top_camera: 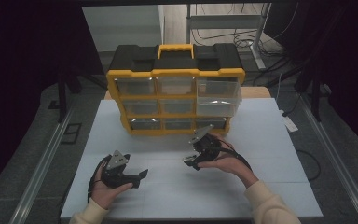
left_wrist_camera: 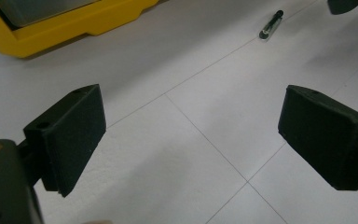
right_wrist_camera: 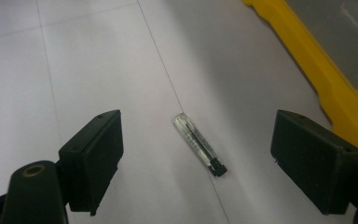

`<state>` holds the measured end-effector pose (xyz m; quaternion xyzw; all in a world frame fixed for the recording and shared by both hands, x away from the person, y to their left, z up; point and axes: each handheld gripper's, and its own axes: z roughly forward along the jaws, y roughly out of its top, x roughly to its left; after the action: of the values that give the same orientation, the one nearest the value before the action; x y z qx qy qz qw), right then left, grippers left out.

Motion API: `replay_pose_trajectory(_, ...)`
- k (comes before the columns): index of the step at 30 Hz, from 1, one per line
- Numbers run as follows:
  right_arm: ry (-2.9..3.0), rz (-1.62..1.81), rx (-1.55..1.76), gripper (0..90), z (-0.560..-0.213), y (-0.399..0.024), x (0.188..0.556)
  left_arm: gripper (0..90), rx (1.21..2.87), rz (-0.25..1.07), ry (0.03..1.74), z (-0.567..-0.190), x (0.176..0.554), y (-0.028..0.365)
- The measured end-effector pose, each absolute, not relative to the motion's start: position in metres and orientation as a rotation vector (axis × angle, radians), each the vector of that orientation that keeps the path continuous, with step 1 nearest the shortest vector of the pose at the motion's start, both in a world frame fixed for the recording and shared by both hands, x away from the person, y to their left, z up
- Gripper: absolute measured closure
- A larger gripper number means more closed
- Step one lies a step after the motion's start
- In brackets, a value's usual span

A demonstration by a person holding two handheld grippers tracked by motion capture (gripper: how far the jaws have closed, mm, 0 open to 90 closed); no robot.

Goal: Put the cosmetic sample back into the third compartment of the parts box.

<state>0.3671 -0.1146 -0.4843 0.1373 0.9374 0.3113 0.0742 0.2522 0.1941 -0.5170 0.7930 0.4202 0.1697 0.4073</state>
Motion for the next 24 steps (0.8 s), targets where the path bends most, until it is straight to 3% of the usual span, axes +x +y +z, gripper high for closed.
replay_pose_trajectory(24, 2.92, 0.782, 0.34, 29.0, -0.502, -0.104, 0.391, 8.1, 2.002, 0.43, 1.061, -0.517, 0.252, 0.194)
